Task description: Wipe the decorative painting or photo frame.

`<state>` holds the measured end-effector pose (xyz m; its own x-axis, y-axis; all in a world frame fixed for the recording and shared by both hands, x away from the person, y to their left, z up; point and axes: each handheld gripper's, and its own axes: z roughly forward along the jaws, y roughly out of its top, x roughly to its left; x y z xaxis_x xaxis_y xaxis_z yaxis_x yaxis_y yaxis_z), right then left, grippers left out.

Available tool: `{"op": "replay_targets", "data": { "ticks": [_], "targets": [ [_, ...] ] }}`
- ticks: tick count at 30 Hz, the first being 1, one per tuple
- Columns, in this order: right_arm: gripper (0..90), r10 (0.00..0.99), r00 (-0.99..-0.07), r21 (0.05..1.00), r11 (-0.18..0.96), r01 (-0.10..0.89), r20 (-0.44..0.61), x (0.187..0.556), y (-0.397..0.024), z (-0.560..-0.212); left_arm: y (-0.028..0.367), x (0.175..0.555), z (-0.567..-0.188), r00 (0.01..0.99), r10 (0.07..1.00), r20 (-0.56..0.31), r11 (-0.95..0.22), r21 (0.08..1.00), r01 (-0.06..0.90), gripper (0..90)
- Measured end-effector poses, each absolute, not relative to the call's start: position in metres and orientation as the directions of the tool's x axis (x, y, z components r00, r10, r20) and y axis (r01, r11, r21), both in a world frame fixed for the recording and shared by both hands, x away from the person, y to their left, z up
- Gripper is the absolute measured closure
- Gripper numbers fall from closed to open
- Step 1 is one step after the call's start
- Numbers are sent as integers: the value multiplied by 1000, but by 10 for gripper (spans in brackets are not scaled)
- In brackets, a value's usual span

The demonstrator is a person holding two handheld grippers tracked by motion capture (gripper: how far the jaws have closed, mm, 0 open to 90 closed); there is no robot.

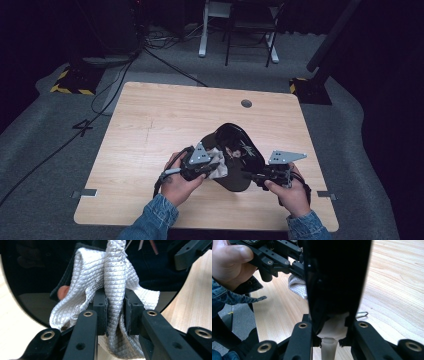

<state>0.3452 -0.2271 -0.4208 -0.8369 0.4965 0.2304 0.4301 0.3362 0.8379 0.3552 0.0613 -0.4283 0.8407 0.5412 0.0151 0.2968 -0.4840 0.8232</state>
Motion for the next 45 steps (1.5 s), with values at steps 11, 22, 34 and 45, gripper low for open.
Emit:
{"op": "replay_targets", "data": {
  "ticks": [11,22,34,45],
  "targets": [
    [769,495,-837,838,335,431,232,345,-227,-421,84,367,-433,793,609,7,-461,817,347,749],
    [764,494,-836,837,333,434,238,345,-227,-421,89,371,-438,779,626,-9,-456,807,376,746],
    [765,496,-836,836,335,435,237,345,-227,-421,58,353,-439,835,550,8,-516,789,332,746],
    [768,495,-836,835,337,434,235,346,-228,-420,44,346,-441,862,508,11,-533,790,304,744]
  ]
}}
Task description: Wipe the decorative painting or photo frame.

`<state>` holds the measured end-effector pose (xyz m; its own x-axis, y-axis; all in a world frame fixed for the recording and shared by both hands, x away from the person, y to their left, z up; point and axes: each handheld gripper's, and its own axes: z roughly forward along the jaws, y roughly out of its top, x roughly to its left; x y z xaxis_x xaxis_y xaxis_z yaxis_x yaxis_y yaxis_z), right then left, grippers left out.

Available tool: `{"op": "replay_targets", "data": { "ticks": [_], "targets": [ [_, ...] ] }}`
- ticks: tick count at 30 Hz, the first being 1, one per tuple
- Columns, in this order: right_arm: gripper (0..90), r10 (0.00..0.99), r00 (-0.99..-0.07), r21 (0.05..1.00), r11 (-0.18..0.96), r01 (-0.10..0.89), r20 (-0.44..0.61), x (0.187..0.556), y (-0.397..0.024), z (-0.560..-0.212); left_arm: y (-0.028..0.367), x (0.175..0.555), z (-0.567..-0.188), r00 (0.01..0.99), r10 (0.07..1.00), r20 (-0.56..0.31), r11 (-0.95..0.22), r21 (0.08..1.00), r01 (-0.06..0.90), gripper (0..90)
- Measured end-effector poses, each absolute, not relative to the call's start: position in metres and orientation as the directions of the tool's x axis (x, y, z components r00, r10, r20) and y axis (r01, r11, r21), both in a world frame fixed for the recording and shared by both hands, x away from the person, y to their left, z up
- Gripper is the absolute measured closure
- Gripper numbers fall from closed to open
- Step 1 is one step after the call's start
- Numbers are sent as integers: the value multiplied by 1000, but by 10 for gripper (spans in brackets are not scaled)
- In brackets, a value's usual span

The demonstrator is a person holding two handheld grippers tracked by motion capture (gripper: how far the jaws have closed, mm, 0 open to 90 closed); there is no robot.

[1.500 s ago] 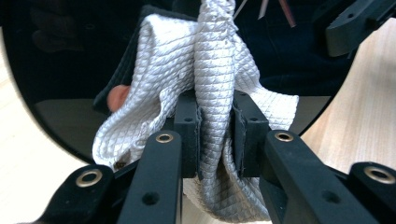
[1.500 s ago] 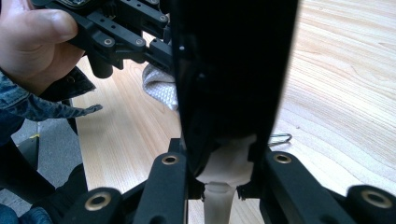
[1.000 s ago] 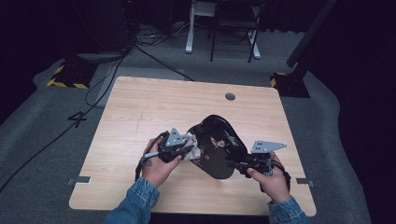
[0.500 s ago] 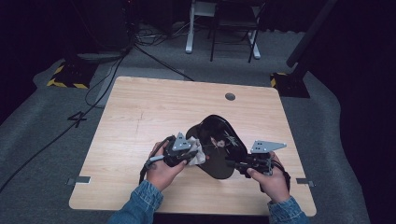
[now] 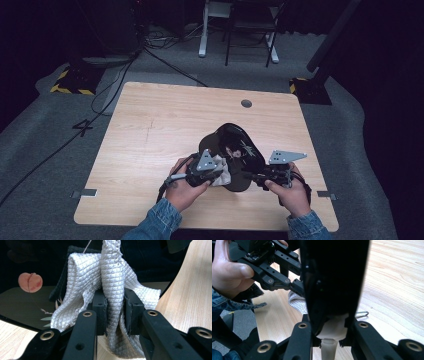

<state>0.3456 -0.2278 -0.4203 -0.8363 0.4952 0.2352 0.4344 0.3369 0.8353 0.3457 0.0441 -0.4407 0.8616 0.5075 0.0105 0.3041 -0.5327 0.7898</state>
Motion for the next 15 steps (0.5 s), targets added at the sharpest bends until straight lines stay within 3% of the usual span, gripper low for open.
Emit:
{"op": "replay_targets", "data": {
  "ticks": [15],
  "targets": [
    [768,494,-834,834,332,441,244,345,-229,-420,67,355,-448,828,560,25,-520,788,328,746]
  ]
}}
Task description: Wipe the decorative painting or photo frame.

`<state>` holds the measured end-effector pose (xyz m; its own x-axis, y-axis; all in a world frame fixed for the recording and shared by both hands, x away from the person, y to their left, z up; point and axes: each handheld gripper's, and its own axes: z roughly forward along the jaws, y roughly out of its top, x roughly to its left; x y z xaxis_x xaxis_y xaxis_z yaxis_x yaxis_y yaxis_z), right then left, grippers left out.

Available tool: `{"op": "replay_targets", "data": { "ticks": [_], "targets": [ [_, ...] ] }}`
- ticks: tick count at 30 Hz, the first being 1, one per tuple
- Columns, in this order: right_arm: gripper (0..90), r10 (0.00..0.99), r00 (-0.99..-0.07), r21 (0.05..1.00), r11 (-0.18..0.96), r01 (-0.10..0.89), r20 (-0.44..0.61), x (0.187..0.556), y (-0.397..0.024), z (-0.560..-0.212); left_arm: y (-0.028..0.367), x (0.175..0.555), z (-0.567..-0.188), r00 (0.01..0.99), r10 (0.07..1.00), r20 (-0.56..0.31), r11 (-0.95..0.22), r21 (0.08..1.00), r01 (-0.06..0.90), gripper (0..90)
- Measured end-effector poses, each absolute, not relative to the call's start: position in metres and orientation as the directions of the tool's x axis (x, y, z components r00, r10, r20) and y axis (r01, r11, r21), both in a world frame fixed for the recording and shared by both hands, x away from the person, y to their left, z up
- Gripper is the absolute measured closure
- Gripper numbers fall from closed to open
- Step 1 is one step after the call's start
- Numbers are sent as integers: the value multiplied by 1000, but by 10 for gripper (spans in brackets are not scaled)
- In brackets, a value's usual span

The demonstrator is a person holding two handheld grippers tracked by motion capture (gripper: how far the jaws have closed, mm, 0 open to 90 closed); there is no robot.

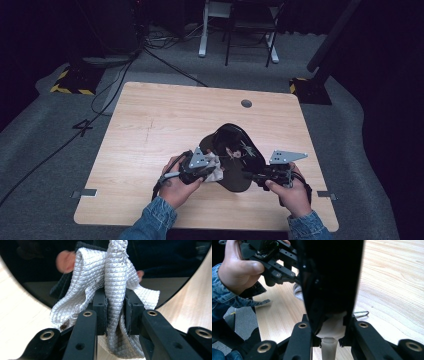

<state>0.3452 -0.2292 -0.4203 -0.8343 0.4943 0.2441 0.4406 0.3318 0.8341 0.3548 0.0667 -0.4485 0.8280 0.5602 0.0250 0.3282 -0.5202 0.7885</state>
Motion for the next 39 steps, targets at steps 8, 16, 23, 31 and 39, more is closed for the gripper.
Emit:
{"op": "replay_targets", "data": {
  "ticks": [8,16,23,31,39],
  "targets": [
    [766,494,-833,832,330,445,250,345,-230,-420,81,363,-454,806,592,1,-499,786,365,746],
    [765,493,-833,833,328,446,252,345,-230,-420,77,361,-456,807,590,-15,-496,782,377,740],
    [765,494,-831,832,327,448,253,345,-230,-420,61,354,-456,831,557,-2,-532,767,359,741],
    [766,496,-830,832,325,450,255,345,-231,-420,44,345,-455,863,505,-21,-546,767,338,741],
    [767,497,-828,832,321,453,260,346,-232,-420,41,344,-457,873,487,-30,-544,772,330,742]
  ]
}}
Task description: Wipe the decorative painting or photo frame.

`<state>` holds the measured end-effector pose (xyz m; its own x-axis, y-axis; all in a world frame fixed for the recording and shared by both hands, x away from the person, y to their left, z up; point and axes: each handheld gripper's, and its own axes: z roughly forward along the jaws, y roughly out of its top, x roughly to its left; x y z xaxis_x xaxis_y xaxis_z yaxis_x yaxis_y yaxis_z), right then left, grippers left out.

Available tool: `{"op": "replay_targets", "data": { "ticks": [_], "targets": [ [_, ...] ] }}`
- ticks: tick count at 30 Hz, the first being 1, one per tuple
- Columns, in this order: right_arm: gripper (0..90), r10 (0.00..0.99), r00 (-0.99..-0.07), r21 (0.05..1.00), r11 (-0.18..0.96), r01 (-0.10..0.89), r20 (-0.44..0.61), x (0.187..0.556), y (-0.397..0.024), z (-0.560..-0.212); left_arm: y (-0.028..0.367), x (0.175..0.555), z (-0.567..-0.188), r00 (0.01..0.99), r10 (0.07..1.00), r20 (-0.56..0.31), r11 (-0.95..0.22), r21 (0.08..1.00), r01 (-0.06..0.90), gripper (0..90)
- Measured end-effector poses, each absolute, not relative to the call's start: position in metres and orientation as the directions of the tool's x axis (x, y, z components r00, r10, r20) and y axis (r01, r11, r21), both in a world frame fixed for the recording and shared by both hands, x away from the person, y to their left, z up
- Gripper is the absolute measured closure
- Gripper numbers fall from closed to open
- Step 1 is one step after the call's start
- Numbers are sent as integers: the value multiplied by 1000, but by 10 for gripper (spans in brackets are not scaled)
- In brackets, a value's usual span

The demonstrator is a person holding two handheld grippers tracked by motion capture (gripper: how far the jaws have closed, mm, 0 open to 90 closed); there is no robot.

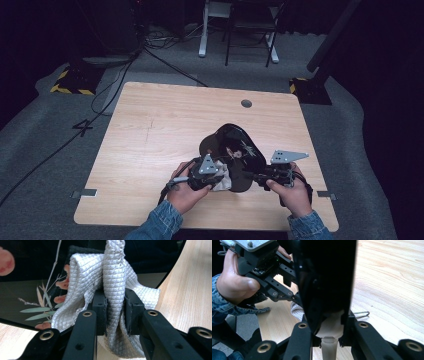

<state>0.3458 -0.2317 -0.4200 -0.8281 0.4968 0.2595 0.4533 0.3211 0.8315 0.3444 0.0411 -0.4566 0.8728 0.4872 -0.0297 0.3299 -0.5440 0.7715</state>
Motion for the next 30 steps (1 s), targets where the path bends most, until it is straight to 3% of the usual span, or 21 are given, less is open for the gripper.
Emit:
{"op": "replay_targets", "data": {
  "ticks": [30],
  "targets": [
    [762,494,-831,829,328,453,258,345,-233,-419,81,367,-468,792,610,-12,-526,741,416,739]
  ]
}}
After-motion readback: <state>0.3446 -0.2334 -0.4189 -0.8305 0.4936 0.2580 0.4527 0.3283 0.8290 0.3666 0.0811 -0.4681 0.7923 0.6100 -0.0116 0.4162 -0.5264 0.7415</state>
